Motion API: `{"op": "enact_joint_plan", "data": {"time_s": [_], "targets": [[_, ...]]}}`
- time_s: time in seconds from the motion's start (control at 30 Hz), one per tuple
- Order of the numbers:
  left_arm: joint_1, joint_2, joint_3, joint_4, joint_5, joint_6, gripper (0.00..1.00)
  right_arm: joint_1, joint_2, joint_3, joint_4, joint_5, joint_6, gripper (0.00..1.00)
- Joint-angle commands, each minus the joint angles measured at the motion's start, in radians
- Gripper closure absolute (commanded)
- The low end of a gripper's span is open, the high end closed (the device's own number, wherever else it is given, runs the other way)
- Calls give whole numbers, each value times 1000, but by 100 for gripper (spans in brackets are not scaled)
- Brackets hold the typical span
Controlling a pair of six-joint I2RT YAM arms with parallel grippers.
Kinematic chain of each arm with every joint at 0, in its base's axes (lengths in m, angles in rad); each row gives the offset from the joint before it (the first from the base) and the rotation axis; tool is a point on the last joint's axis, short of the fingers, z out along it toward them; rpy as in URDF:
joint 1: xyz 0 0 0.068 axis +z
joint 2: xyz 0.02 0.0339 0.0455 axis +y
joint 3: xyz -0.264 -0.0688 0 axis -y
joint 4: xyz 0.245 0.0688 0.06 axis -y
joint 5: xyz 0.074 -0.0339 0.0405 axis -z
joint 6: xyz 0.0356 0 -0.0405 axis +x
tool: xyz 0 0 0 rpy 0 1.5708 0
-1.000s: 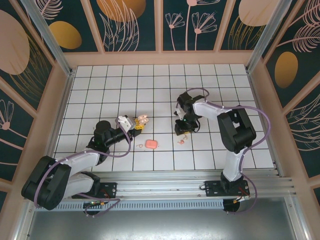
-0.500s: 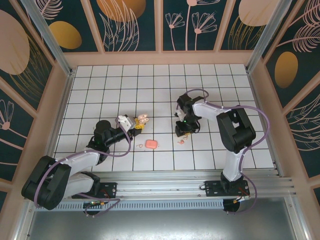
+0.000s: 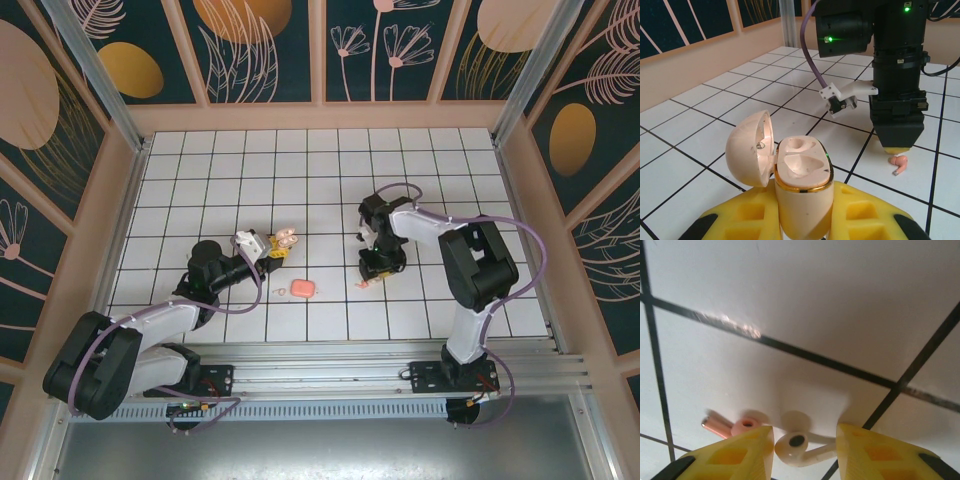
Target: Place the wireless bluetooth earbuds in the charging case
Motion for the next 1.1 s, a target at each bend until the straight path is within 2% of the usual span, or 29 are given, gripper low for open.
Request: {"op": "enact_joint_plan", "data": {"time_s": [0.0,0.23,0.3,0.43,0.83,0.93,1.07], "targets": [[-6,-16,23,0,13,-4,93,7,-47,-10,-42,-42,20,63],[-4,-26,25,-11,11,-1,93,21,-58,20,-80,-34,48,63],[-5,-27,26,-12,13,-4,93,21,-67,39,-91,-3,53,58],[-5,-27,30,-17,17,-5,93,22,-64,66,-103,28,71,57],[-5,-33,37,-40,12,2,93,24,-27,38,-72,78,141,57],[-5,-30,39,-40,10,1,93,25,-31,29,-76,70,148,53],[-5,-30,41,-39,5,4,93,25,-56,-8,-81,85,199,52]]}}
